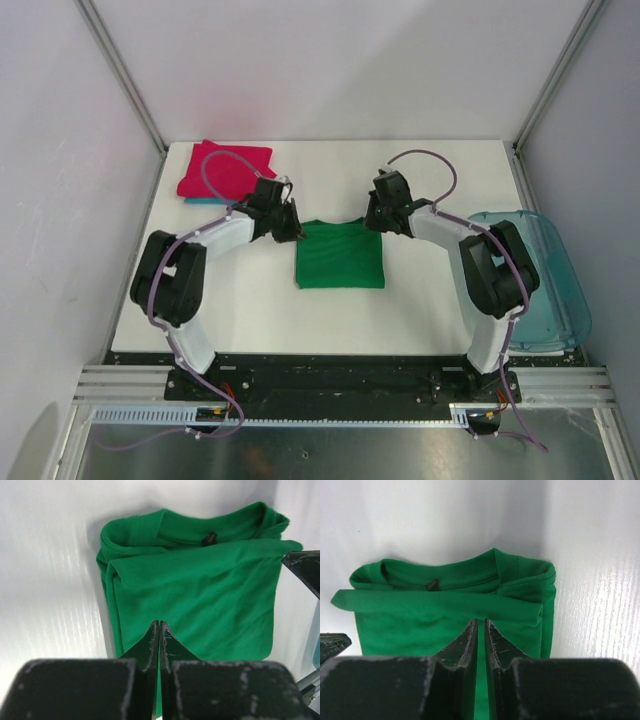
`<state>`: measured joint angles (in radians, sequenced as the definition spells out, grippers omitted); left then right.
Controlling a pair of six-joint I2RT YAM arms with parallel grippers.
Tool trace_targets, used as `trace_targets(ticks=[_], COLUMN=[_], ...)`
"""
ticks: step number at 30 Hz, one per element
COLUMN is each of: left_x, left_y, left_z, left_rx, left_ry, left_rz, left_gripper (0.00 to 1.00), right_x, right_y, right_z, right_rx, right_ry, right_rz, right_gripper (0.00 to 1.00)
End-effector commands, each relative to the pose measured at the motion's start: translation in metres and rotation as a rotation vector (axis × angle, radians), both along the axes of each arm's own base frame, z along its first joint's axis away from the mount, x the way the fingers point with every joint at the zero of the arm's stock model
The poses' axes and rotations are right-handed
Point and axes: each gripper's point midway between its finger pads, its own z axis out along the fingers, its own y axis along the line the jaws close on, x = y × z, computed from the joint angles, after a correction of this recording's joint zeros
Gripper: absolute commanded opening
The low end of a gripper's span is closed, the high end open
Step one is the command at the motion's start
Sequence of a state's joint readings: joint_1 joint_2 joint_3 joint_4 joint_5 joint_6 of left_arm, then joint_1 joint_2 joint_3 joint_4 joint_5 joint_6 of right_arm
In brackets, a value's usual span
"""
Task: Fold and stack the t-shirts
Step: Fold the long partially folded tshirt into a neat square
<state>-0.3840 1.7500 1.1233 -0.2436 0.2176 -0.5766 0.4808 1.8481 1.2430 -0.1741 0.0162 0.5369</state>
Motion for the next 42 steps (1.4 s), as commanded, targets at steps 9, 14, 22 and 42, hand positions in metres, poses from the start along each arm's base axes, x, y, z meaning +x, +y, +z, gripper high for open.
trace_targets(ticks=[9,14,22,42], left_x=[0.051,0.072,0.084,0.084], left_y=[-0.017,-0.011,-0.001,-0.001], left_z=[-0.012,-0.019,-0.043,-0.051], left_rx=[-0.016,-0.006,0.021,0.016], left_ry=[-0.010,-0.016,0.018,0.042], left_rz=[-0.004,0.036,0.072,0.089], left_gripper=[0.00,0.00,0.00,0.00], right_x=[0.036,0.046,0.052,0.048], right_y=[0.007,-0.001,-0.014,-0.032], right_z=[-0.010,-0.033,-0.050,0.002], right_rx=[-0.013,-0.039,-0.063,-0.059], right_ry=[-0.012,0.027,0.063,0.025], right_rz=[0.002,-0.010,-0.029,-0.077], right_gripper=[0.12,0.11,0.11,0.11])
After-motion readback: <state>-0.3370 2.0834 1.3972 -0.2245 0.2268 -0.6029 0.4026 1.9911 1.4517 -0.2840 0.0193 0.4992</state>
